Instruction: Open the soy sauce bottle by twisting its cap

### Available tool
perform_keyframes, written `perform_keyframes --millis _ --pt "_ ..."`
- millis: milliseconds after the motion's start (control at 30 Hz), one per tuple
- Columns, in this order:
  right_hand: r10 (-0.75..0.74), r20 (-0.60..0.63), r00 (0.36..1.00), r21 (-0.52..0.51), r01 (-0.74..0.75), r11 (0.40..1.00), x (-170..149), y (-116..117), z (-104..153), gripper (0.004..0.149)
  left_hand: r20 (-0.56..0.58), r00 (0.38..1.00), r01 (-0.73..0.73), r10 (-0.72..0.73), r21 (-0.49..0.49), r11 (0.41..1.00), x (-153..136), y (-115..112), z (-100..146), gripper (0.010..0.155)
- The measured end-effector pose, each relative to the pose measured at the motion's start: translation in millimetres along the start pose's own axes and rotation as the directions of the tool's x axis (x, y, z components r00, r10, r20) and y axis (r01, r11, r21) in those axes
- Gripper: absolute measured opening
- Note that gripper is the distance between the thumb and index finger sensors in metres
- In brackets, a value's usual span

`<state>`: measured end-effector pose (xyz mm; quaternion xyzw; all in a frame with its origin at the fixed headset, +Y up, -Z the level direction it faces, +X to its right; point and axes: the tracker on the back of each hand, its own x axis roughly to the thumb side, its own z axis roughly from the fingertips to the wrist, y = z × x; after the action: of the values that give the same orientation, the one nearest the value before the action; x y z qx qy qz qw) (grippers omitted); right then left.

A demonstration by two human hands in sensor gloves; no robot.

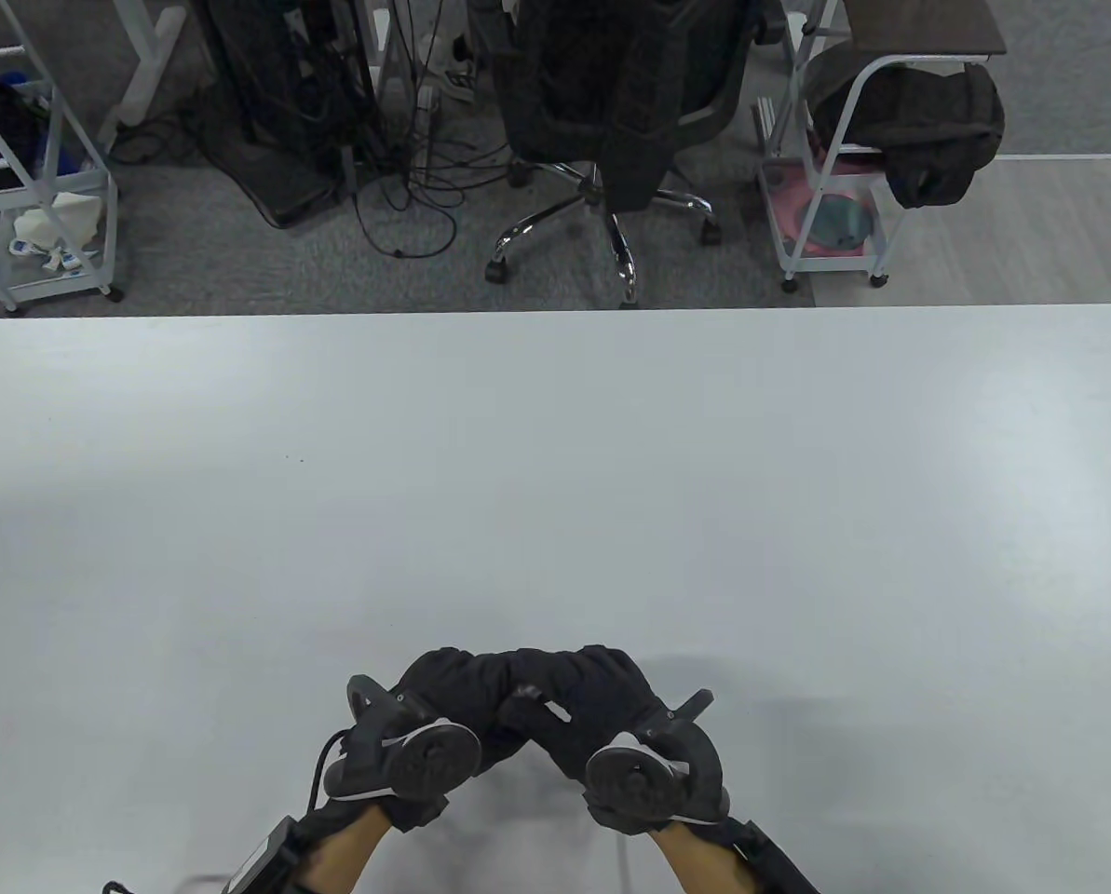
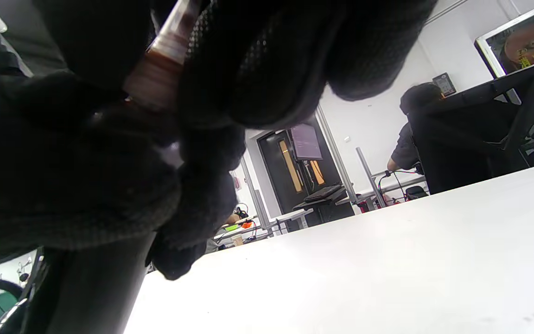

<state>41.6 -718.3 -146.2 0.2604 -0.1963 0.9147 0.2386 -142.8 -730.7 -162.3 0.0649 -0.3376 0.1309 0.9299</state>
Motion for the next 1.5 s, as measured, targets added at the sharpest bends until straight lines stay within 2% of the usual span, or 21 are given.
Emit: perform_keyframes --millis 267,433,500,567,667,800,1000,1100,1167,1233,1300,1367,1500 --pt "0.009 0.081 0.997 0.043 -0.012 0.999 4.9 -0.5 0.5 0.048 -0.016 0.999 -0.049 0.048 -0.013 0.999 -6.1 1.8 -0.5 0.069" --pt "0.051 0.124 0.991 0.004 -0.052 0.999 10.4 -5.3 1.9 0.045 -0.038 0.992 -0.121 0.121 0.004 0.993 -10.2 4.6 -0.3 0.07" --pt "0.048 0.121 0.991 0.002 -0.049 0.999 9.9 -6.8 3.3 0.061 -0.044 0.991 -0.127 0.128 0.014 0.992 -11.8 6.2 -0.5 0.07" --pt "0.05 0.095 0.994 -0.032 -0.048 0.998 8.4 -8.5 4.6 0.067 -0.047 0.991 -0.125 0.125 0.017 0.992 -12.3 6.4 0.0 0.07" --pt "0.121 0.056 0.991 -0.061 -0.117 0.991 7.6 -8.4 4.0 0.064 -0.039 0.993 -0.108 0.108 0.012 0.994 -7.8 6.4 -0.4 0.071" --pt "0.137 0.048 0.989 -0.059 -0.134 0.989 10.5 -5.4 2.6 0.053 -0.016 0.995 -0.099 0.099 0.004 0.995 1.7 5.8 -1.8 0.072" --pt "0.041 0.119 0.992 -0.005 -0.041 0.999 11.5 -8.1 2.1 0.048 -0.025 0.995 -0.096 0.096 0.009 0.995 -2.3 6.8 0.3 0.073" --pt "0.073 0.138 0.988 -0.005 -0.073 0.997 15.3 -6.8 2.9 0.044 -0.029 0.994 -0.109 0.109 -0.003 0.994 -5.2 5.1 0.3 0.072" --pt "0.075 0.142 0.987 -0.024 -0.073 0.997 14.2 -5.9 4.2 0.049 -0.035 0.993 -0.114 0.114 0.004 0.994 -6.0 6.4 0.3 0.072" --pt "0.067 0.105 0.992 -0.043 -0.063 0.997 11.5 -7.4 4.6 0.067 -0.039 0.992 -0.123 0.123 0.006 0.992 -6.7 6.7 0.2 0.072" --pt "0.125 0.048 0.991 -0.08 -0.121 0.989 9.6 -10.0 3.4 0.07 -0.038 0.993 -0.108 0.108 -0.005 0.994 -5.8 5.5 0.3 0.072" --pt "0.19 0.024 0.982 -0.082 -0.187 0.979 7.8 -10.6 2.1 0.066 -0.034 0.995 -0.093 0.092 -0.009 0.996 -3.3 4.7 -0.6 0.072" --pt "0.173 0.026 0.985 -0.056 -0.171 0.984 9.9 -8.6 0.9 0.052 -0.022 0.998 -0.057 0.056 -0.029 0.998 4.0 3.1 -1.9 0.073"
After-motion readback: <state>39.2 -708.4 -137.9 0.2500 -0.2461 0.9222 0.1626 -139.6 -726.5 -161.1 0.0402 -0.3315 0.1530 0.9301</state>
